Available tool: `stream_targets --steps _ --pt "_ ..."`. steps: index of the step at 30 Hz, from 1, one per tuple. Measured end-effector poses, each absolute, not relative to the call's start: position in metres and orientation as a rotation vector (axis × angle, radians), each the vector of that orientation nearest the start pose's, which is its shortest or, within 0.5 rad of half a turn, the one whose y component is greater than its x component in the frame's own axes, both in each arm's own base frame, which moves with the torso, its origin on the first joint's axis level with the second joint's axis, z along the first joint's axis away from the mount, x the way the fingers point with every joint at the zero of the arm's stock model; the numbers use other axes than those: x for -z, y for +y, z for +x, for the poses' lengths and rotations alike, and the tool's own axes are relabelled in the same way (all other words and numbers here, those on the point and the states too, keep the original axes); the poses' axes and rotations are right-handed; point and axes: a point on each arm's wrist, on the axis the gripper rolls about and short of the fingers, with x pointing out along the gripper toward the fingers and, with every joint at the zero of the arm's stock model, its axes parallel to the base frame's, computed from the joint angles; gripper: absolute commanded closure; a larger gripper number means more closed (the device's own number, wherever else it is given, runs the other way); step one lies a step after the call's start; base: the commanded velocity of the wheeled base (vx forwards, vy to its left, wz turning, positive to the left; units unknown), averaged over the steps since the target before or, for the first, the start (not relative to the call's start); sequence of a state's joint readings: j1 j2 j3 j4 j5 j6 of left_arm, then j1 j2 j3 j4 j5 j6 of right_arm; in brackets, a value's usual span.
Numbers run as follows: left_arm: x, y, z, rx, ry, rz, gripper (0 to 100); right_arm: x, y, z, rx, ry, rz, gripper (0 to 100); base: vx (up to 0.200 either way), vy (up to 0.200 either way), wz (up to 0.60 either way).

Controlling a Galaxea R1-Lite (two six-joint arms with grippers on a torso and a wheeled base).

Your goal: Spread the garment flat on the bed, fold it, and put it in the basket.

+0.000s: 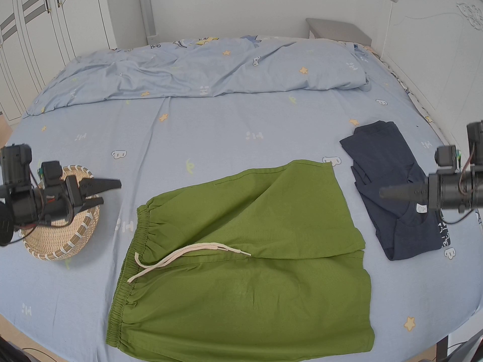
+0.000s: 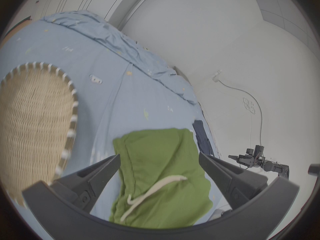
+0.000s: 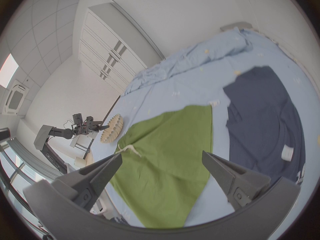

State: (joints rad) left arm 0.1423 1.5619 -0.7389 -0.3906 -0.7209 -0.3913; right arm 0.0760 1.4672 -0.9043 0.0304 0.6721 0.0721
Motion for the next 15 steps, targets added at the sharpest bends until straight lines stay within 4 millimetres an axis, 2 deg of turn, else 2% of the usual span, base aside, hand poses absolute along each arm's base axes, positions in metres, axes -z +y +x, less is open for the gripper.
stream_targets --steps 3,7,12,15 --pt "-0.192 0.022 0.289 0.494 0.487 -0.558 0 -0.231 0.034 0.263 -0.71 0.557 0.23 0 0.0 0.0 0.0" --pt "-0.192 0.022 0.327 0.498 0.499 -0.571 0 -0.237 0.038 0.302 -0.714 0.528 0.218 0 0.0 0.0 0.0" --pt "-0.167 0.014 0.362 0.5 0.57 -0.594 0 -0.227 0.047 0.344 -0.729 0.542 0.213 0 0.0 0.0 0.0" --pt "-0.15 0.009 0.376 0.498 0.612 -0.605 0 -0.216 0.053 0.359 -0.741 0.555 0.212 0 0.0 0.0 0.0"
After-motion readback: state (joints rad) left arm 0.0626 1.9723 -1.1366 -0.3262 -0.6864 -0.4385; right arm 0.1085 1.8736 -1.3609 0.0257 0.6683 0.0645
